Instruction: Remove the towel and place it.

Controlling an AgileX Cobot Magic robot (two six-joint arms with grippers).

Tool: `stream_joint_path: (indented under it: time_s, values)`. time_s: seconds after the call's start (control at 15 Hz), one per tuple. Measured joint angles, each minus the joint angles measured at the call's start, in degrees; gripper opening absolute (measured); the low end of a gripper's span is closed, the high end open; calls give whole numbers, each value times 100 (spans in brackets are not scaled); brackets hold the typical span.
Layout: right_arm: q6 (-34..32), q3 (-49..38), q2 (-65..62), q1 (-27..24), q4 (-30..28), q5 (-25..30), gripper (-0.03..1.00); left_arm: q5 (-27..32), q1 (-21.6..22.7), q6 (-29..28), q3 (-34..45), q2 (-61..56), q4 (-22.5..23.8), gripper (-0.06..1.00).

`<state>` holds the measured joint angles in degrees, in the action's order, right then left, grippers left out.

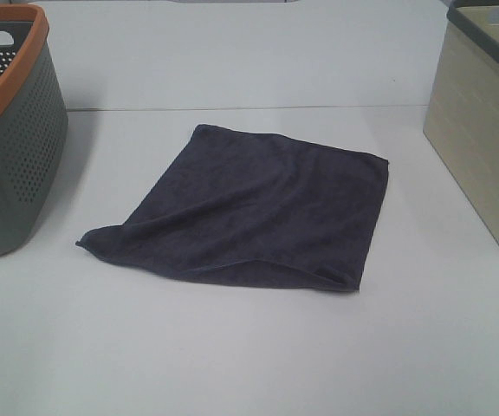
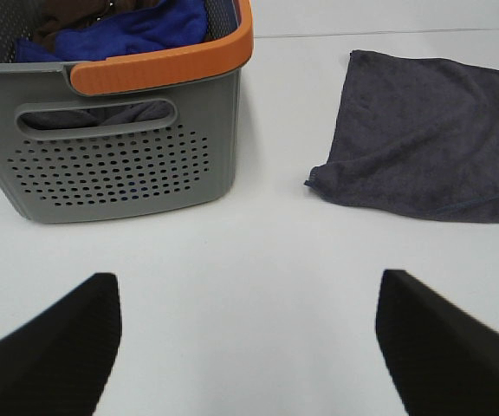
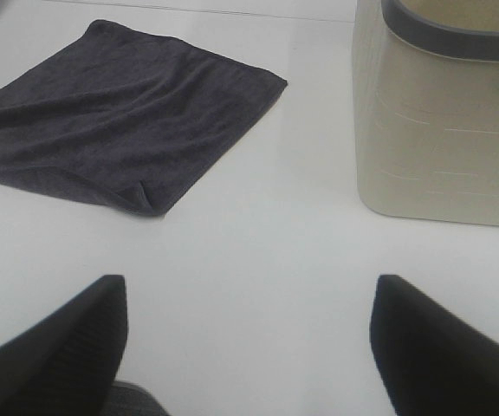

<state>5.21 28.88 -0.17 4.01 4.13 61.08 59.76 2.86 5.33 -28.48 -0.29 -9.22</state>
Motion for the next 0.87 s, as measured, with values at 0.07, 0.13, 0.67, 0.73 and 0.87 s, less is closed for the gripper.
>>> stream_joint_path:
  time_s: [0.07,0.13,0.67,0.73,0.87]
  values:
    - [0,0,0,0,0,0,76,0,0,0,0,0,0,76]
    - [0,0,0,0,0,0,76,0,0,0,0,0,0,76]
    - [0,0,0,0,0,0,76,0,0,0,0,0,0,76]
    - [0,0,0,0,0,0,76,0,0,0,0,0,0,76]
    - [0,0,0,0,0,0,76,0,0,0,0,0,0,76]
